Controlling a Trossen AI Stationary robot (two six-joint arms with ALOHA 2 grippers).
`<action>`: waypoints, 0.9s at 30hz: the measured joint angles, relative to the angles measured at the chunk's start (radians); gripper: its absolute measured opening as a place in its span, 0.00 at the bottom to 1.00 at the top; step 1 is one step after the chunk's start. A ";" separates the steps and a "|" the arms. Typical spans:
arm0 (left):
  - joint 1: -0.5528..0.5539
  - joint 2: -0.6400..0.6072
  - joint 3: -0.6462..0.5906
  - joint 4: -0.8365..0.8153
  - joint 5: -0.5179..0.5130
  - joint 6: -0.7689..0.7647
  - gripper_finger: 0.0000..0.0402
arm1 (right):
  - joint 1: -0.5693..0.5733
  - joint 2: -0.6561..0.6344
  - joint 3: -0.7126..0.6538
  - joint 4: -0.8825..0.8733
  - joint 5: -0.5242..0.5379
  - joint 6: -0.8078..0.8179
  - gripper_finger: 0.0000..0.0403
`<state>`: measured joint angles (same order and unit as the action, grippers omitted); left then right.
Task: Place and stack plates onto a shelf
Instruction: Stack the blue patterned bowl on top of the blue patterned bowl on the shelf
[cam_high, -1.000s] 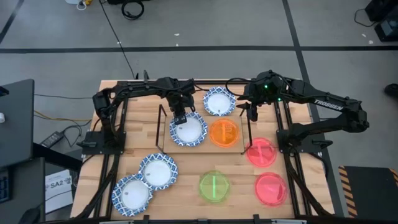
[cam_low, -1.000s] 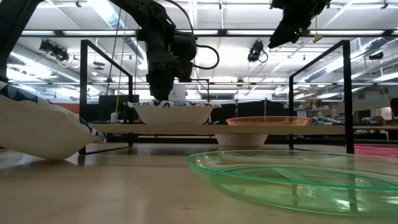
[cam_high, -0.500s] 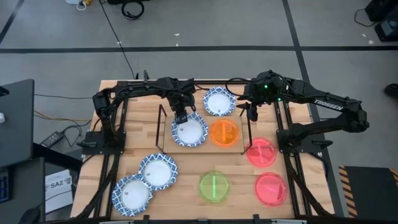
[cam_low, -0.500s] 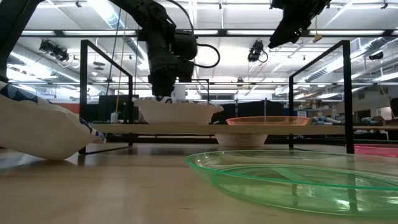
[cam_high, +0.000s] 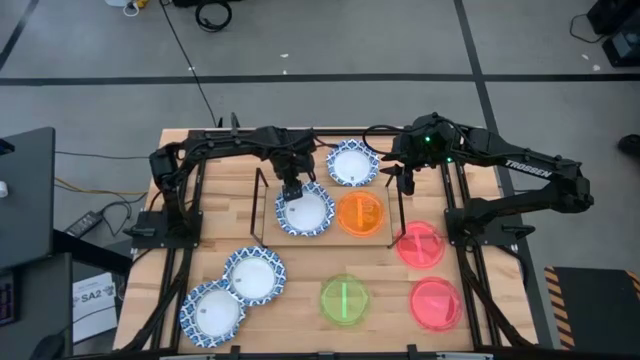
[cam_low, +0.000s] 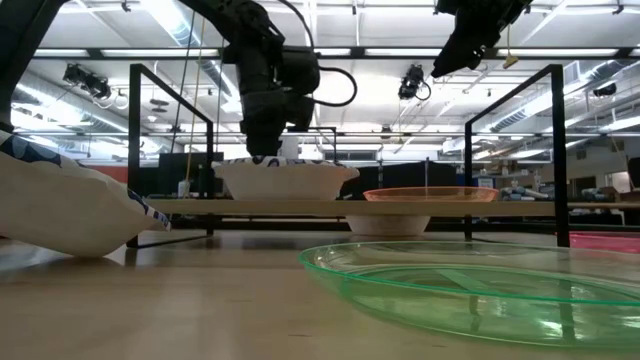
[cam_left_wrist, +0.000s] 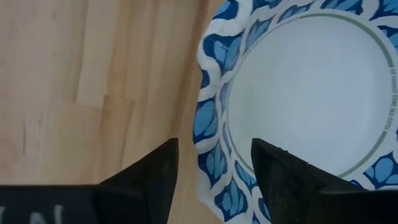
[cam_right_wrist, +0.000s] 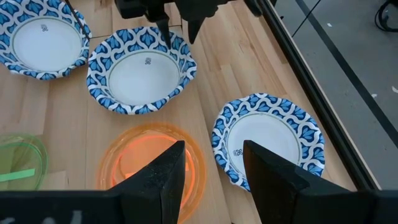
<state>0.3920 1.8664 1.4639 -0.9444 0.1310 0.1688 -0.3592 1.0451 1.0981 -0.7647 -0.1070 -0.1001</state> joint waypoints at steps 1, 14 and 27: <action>0.000 0.000 0.000 0.000 0.000 0.000 0.52 | 0.000 0.000 0.000 0.000 0.000 0.000 0.42; 0.004 -0.044 0.003 -0.003 0.003 0.000 0.51 | 0.000 0.000 0.000 0.000 0.000 0.000 0.42; -0.016 -0.211 0.003 0.007 0.004 -0.002 0.51 | 0.000 0.000 0.000 -0.001 0.001 0.000 0.42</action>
<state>0.3762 1.6549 1.4673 -0.9375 0.1349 0.1666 -0.3592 1.0451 1.0981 -0.7654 -0.1062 -0.1001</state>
